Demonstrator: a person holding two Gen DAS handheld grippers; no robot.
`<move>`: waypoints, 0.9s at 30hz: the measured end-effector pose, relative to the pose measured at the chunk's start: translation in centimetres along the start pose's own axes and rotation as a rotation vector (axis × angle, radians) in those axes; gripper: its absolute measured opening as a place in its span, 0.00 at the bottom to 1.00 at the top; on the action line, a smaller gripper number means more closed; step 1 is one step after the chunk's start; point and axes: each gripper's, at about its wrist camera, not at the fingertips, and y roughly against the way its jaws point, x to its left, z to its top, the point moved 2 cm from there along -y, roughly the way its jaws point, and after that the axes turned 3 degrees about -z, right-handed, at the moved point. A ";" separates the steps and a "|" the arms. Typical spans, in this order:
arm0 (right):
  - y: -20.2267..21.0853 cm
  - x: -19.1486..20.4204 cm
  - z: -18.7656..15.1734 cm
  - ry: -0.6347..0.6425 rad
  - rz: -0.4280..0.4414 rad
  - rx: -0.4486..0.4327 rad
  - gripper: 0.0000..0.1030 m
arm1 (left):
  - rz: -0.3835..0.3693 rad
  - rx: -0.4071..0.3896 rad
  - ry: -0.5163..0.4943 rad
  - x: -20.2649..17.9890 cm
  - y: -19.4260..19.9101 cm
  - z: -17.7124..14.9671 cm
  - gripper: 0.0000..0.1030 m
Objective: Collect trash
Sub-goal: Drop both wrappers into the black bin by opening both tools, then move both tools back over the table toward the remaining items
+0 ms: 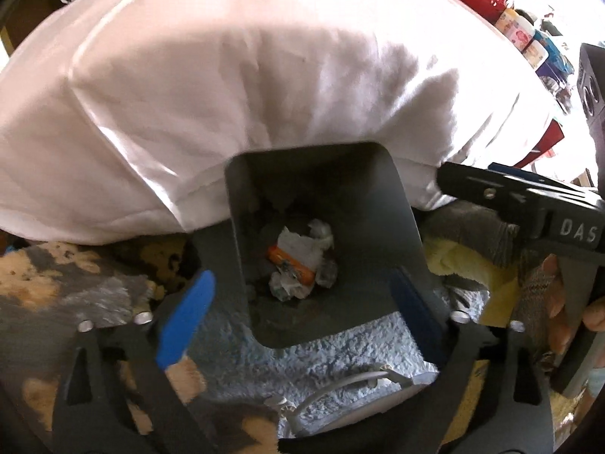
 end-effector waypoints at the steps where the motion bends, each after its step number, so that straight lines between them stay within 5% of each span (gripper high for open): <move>1: 0.4 -0.2 0.3 0.001 -0.006 -0.013 0.97 | 0.002 -0.011 -0.002 0.0 0.5 0.2 0.92; 15: 7.1 -2.6 6.9 0.016 -0.044 -0.190 0.97 | 0.048 -0.162 -0.033 0.6 7.4 6.8 0.92; 27: 7.5 -3.7 14.0 0.028 -0.077 -0.252 0.97 | 0.112 -0.214 -0.095 1.4 9.7 16.0 0.92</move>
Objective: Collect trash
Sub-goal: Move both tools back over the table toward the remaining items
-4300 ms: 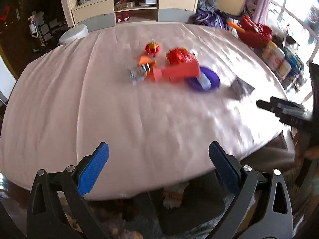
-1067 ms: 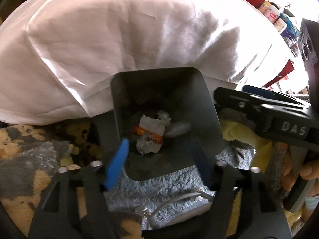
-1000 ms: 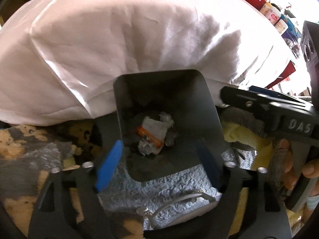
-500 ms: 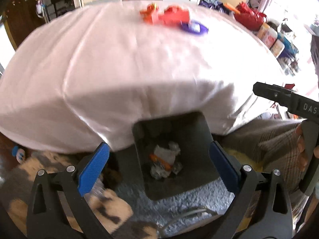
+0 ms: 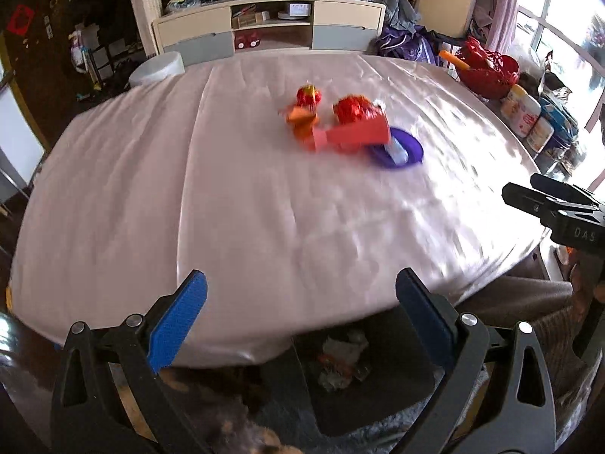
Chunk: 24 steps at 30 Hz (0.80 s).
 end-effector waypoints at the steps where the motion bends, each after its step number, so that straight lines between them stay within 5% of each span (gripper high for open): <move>1: -0.3 -0.1 0.5 -0.003 0.000 -0.002 0.97 | 0.007 -0.003 -0.009 -0.1 -0.3 0.7 0.92; 5: -1.6 0.0 2.7 -0.017 0.029 -0.019 0.94 | 0.017 -0.016 -0.032 -0.3 -1.7 3.3 0.92; 12: -6.0 2.8 4.5 0.024 0.097 0.048 0.42 | 0.008 0.002 0.004 0.8 -5.1 5.4 0.92; 24: -11.6 4.7 5.3 0.066 0.080 0.121 0.29 | -0.020 0.027 0.019 2.5 -9.4 8.1 0.92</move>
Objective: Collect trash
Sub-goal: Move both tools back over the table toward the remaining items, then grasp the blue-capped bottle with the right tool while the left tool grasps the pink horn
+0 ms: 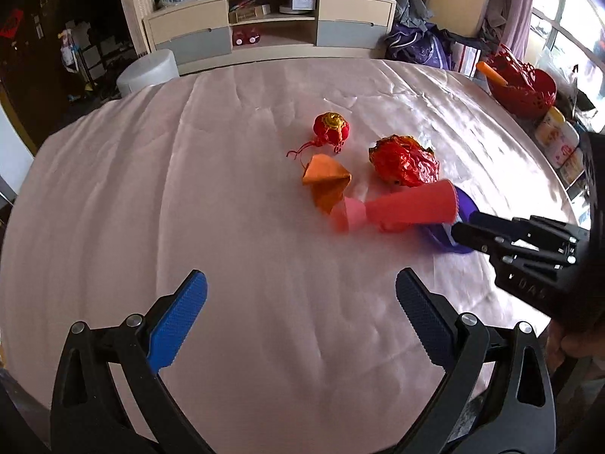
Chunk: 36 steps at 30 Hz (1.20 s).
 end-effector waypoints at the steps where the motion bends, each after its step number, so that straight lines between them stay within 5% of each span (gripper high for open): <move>1: -0.2 -0.2 0.0 0.001 -0.007 0.003 0.28 | -0.004 0.001 0.003 0.1 -0.3 0.2 0.92; 7: -0.5 -1.1 0.1 0.024 -0.059 -0.015 0.21 | -0.052 -0.005 -0.001 -0.3 -2.2 1.4 0.89; 12: -0.2 -2.2 -0.2 0.012 -0.065 -0.024 0.21 | -0.094 0.019 -0.065 -1.8 -3.9 2.1 0.62; 22: -0.2 -2.8 -0.4 0.023 -0.071 -0.029 0.21 | -0.158 0.013 -0.113 -2.9 -5.3 2.8 0.39; 27: -0.1 -2.6 -0.5 0.024 -0.072 -0.030 0.21 | -0.169 0.003 -0.148 -3.5 -5.0 2.6 0.10; 36: 1.0 -2.7 -0.8 0.024 -0.079 -0.064 0.20 | -0.130 -0.038 -0.166 -3.7 -3.1 1.6 0.03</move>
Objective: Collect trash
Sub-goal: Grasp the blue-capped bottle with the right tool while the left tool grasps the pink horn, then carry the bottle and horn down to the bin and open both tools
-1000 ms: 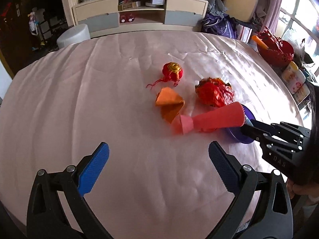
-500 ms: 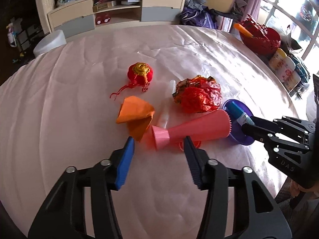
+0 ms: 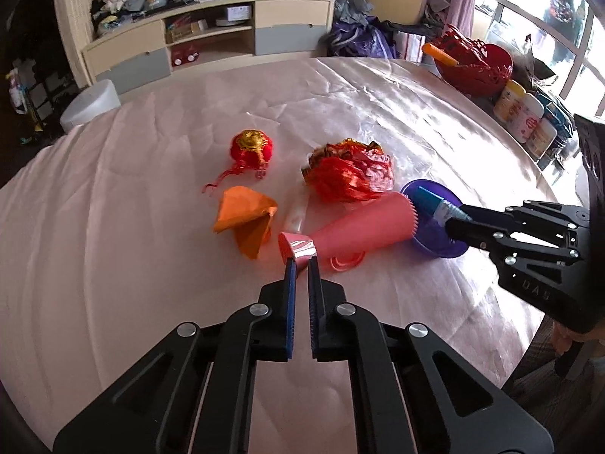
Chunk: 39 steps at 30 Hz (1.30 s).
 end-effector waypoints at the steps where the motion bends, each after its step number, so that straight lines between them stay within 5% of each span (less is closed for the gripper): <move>1: 0.4 0.1 0.0 0.000 0.002 -0.009 0.20 | 0.010 -0.007 0.003 0.0 0.4 0.0 0.03; 12: 7.0 0.9 -0.6 0.001 0.018 -0.105 0.20 | 0.062 -0.115 0.026 -1.3 8.6 -1.3 0.00; 23: 15.3 3.1 -3.6 0.046 0.019 -0.193 0.20 | 0.075 -0.191 0.017 -5.5 16.9 -6.4 0.00; 32: 17.7 4.3 -9.2 0.042 0.087 -0.157 0.20 | 0.069 -0.162 0.046 -8.4 18.9 -12.9 0.01; 39: 16.7 5.1 -14.7 0.040 0.112 -0.064 0.20 | 0.020 -0.071 0.079 -10.4 16.9 -19.2 0.01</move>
